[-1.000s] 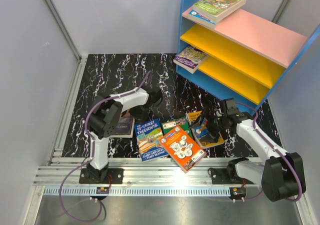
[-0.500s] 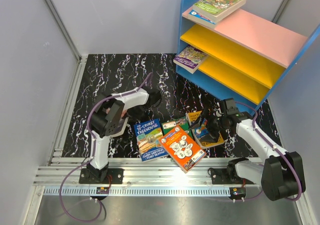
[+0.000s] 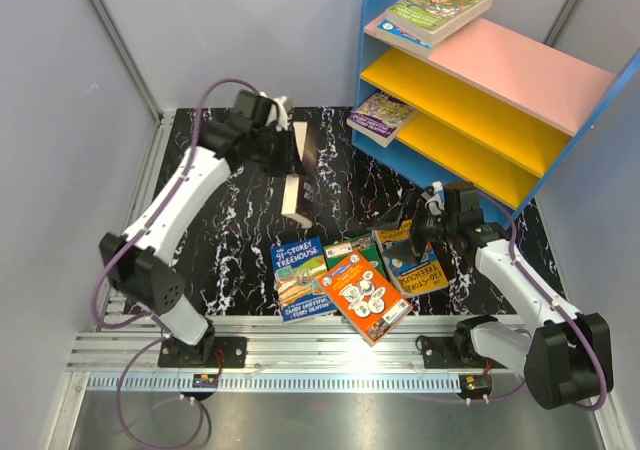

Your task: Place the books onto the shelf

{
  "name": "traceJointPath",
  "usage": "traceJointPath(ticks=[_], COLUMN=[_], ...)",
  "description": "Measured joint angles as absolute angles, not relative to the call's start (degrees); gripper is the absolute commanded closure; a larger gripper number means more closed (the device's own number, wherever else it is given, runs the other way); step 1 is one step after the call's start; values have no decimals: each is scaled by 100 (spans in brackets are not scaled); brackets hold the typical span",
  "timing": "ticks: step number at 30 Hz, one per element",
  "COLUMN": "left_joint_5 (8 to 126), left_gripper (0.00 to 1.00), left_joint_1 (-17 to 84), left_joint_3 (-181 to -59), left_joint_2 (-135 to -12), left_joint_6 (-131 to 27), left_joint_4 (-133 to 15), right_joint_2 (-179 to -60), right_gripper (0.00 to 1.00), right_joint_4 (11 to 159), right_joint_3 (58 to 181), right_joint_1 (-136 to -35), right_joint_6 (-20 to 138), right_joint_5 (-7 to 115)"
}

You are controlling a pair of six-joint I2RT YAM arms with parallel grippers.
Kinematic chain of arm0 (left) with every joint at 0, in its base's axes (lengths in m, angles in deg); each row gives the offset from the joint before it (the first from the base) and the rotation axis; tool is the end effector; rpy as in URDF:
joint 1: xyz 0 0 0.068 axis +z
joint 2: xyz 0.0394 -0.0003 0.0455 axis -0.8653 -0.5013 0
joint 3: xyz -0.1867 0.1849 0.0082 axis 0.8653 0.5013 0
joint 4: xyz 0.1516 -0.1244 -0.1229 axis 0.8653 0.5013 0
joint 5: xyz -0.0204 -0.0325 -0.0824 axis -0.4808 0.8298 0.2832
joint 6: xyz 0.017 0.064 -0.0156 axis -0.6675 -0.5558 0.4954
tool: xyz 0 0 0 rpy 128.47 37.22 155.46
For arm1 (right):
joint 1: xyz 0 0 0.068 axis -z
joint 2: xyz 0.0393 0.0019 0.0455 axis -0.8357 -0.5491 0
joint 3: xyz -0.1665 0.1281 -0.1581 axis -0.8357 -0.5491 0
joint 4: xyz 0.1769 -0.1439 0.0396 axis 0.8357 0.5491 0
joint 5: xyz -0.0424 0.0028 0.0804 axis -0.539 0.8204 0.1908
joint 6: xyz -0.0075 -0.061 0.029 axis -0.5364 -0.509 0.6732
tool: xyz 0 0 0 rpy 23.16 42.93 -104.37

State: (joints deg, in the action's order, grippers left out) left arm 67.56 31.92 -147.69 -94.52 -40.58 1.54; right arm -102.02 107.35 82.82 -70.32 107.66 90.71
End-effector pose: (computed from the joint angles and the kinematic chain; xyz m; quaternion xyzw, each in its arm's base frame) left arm 0.2878 -0.1624 0.3343 0.0676 0.9484 -0.1938 0.2417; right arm 0.1869 0.0843 0.2229 0.1824 0.8556 0.4780 0.0781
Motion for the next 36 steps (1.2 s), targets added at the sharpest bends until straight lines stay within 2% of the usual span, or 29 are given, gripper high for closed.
traceJointPath(ticks=[3,6,10,17,21,26,30,32,34,35,36], left_joint_5=[8201,9615,10723,11408,11477,11705,11799,11812,11838,11849,11871], left_gripper=[100,100,100,100,100,100,100,100,100,100,100], left_joint_1=[3616,4001,4143,4113,4154,4043,3842,3717,3564,3488,3413], left_joint_3=[-14165,-13064,-11969,-10559,-10257,-10152,-10126,-10061,-10004,-9980,-9964], left_joint_2=[-8763,-8147,-8042,-8319,-8350,-8348,-8335,-8324,-8324,-8324,-8324], left_joint_6=[-3395,-2136,-241,3345,4257,4742,4891,4932,4945,4943,4939], left_joint_4=[-919,-2755,-5345,-10204,-11567,-12282,-12505,-12603,-12610,-12608,-12588], right_joint_2=[-10031,-9863,-9690,-9666,-9662,-9662,-9675,-9697,-9741,-9756,-9760], right_gripper=[0,0,0,0,0,2,18,35,45,58,64], right_joint_4=[10070,9487,8829,7872,7183,6348,5859,5732,5649,5623,5590], right_joint_3=[8277,8277,8279,8341,8354,8271,8249,8279,8336,8369,8393], right_joint_1=[-7032,-7032,-7032,-7032,-7032,-7032,-7032,-7032,-7032,-7032,-7032], right_joint_6=[11247,11675,12143,12851,13330,13955,14278,14346,14429,14460,14468], right_joint_5=[9274,9351,9392,9392,9362,9172,9045,9025,9014,9008,9006])
